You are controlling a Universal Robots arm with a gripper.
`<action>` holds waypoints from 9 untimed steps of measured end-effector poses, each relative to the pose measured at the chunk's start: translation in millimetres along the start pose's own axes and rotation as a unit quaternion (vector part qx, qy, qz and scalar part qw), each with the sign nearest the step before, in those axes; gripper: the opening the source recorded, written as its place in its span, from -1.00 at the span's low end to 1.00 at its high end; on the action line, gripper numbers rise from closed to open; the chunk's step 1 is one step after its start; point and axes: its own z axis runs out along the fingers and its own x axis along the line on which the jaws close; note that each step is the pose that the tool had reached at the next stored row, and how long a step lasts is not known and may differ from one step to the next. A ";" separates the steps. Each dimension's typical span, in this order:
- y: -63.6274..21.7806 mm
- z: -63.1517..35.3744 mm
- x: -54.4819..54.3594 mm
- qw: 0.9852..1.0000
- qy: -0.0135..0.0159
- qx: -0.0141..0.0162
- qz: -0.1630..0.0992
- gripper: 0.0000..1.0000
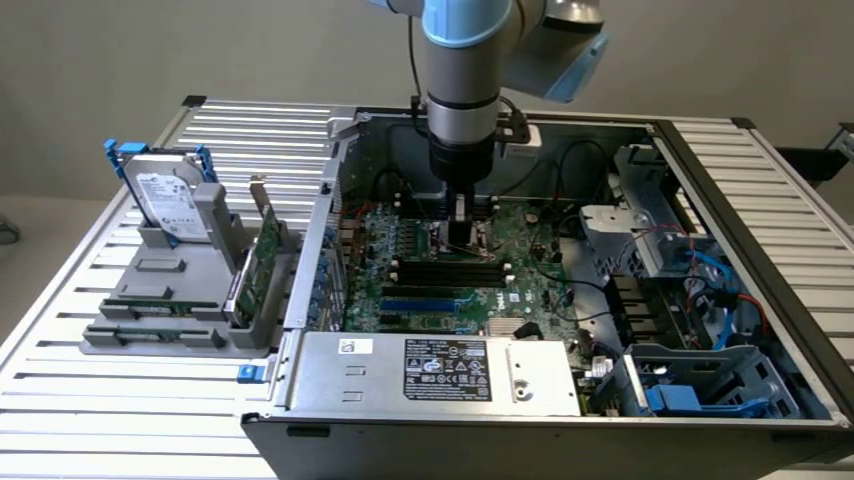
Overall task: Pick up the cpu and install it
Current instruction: 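Install the first cpu locking lever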
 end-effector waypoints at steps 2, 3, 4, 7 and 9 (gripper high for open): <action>-0.2 1.2 0.0 1.000 0.000 -0.002 0.000 0.10; -0.3 1.7 0.0 1.000 0.000 -0.004 0.000 0.10; -0.3 2.3 0.0 1.000 0.000 -0.005 0.000 0.10; -1.0 3.5 -0.2 1.000 -0.001 -0.007 0.000 0.10; -1.7 3.9 -0.2 1.000 -0.001 -0.008 0.000 0.10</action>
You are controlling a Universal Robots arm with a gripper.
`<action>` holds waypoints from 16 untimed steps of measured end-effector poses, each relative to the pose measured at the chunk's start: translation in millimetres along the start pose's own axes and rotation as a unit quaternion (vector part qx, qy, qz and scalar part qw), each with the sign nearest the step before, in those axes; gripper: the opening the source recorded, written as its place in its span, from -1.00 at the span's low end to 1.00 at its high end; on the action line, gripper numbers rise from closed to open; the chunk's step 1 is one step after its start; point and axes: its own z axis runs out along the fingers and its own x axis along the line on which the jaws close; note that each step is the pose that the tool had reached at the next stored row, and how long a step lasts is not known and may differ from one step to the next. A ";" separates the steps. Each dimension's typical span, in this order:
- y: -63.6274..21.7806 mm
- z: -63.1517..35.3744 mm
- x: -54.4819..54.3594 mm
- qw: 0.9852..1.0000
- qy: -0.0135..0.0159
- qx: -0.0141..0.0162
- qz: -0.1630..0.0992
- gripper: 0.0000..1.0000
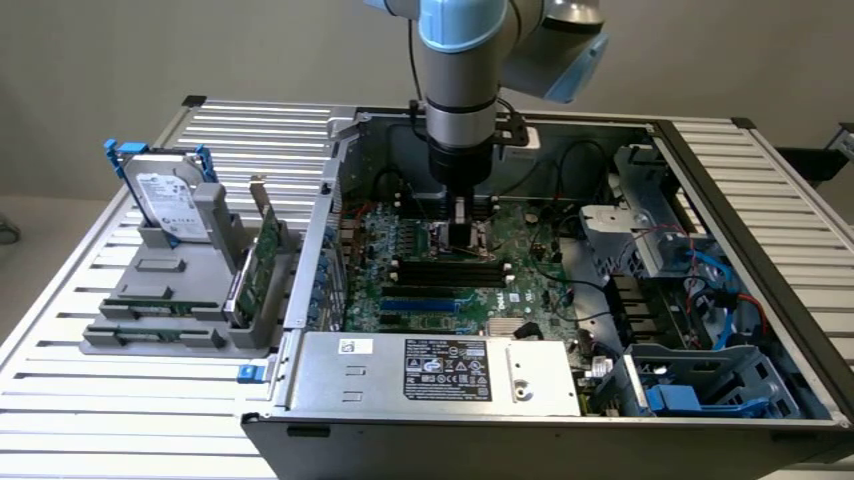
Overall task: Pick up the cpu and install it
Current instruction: 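Install the first cpu locking lever, then install the second cpu locking lever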
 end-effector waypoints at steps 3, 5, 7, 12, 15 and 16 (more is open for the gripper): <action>-0.8 0.2 0.0 1.000 0.000 0.000 0.000 0.10; -1.1 0.4 -0.1 1.000 0.000 0.000 0.000 0.10; -1.3 0.7 -0.1 1.000 0.000 -0.001 0.000 0.10; -1.5 1.3 -0.1 1.000 0.000 -0.001 -0.001 0.10; -1.5 1.5 -0.1 1.000 0.000 -0.001 -0.003 0.10; -1.5 1.5 -0.1 1.000 0.000 -0.001 -0.004 0.10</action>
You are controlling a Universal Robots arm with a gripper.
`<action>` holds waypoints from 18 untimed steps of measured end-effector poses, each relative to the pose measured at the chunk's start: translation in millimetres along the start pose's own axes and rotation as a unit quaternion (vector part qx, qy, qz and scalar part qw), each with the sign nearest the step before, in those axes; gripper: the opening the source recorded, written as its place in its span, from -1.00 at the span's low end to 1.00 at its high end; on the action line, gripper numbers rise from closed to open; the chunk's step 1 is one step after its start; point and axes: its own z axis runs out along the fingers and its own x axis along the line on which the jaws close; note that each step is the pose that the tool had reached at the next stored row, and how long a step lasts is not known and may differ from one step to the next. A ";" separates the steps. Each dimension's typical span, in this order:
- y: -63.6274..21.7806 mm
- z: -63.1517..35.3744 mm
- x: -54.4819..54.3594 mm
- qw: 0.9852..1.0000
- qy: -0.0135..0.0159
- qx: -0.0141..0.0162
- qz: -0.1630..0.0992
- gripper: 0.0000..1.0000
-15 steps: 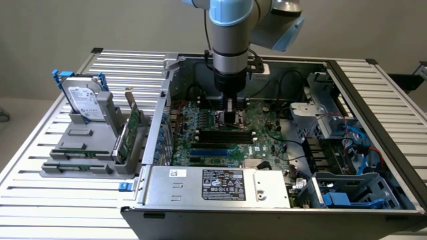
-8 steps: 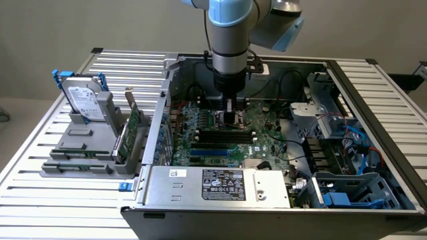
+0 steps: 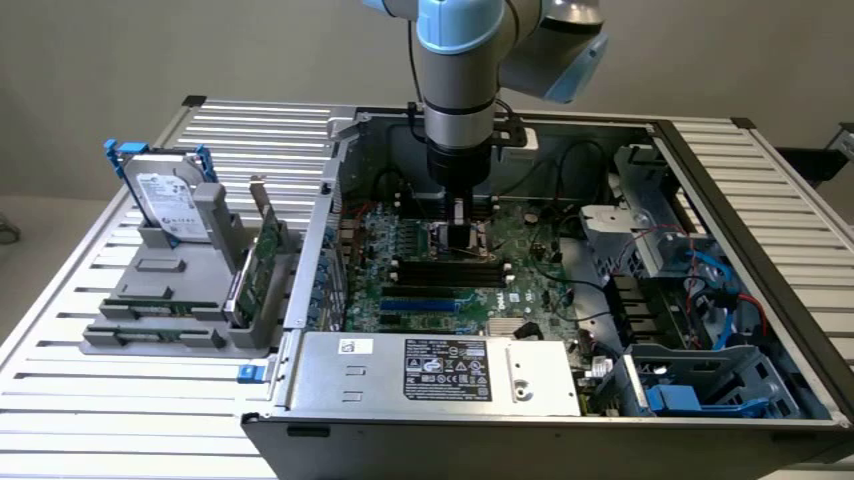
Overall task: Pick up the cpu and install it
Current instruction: 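Install the second cpu locking lever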
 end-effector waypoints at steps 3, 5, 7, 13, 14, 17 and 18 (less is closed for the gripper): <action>0.0 0.1 0.1 1.000 0.000 0.000 -0.003 0.10; -0.2 0.1 0.1 1.000 0.001 0.000 -0.004 0.10; -0.5 0.0 0.0 1.000 0.001 0.000 -0.005 0.10; -0.8 0.1 0.0 1.000 0.001 0.000 -0.009 0.10; -0.8 0.1 0.0 1.000 0.001 0.000 -0.010 0.10; -0.9 0.3 0.0 1.000 0.001 0.000 -0.011 0.10; -0.9 0.4 -0.1 1.000 0.001 0.000 -0.011 0.10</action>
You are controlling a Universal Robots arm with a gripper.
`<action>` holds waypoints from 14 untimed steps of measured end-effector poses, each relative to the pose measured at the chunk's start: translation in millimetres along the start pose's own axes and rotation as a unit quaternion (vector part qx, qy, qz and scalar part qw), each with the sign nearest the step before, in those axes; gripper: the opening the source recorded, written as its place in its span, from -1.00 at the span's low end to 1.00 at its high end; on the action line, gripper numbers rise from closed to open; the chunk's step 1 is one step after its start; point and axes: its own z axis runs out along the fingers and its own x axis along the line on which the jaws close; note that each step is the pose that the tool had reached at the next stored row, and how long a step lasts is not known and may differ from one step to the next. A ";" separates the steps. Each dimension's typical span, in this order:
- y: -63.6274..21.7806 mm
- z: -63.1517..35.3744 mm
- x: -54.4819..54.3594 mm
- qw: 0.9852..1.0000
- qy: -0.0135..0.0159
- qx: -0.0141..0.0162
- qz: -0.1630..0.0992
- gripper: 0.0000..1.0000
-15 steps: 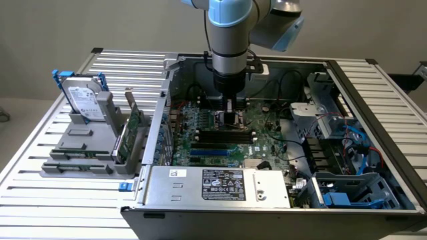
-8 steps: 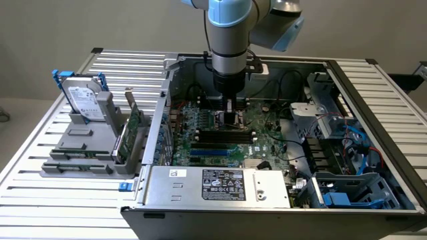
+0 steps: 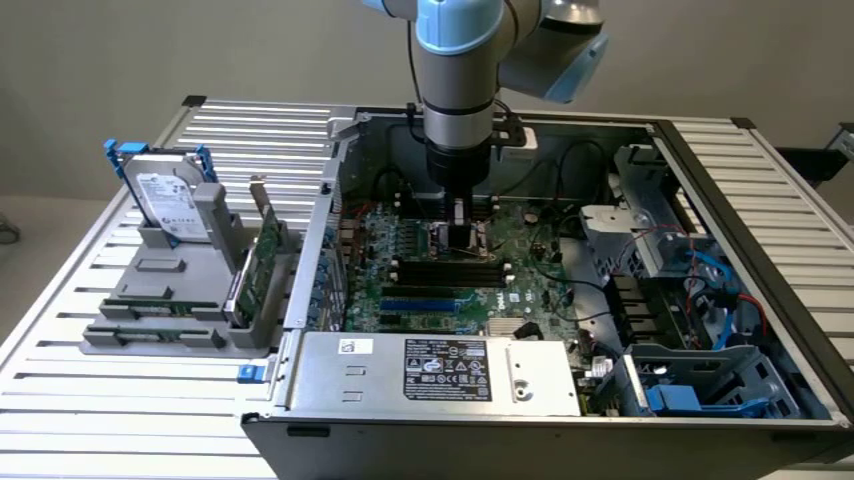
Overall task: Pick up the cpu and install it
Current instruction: 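Install the second cpu locking lever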
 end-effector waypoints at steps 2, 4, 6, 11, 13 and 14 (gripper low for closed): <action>0.0 0.3 0.1 1.000 0.000 0.000 0.000 0.10; 0.0 0.6 0.0 1.000 0.000 0.000 0.000 0.10; 0.0 0.9 0.0 1.000 0.000 0.000 -0.001 0.10; -0.1 1.7 0.1 1.000 0.000 0.000 -0.002 0.10; -0.1 1.8 0.2 1.000 0.000 0.000 -0.002 0.10; 0.0 1.9 0.2 1.000 0.000 0.000 -0.002 0.10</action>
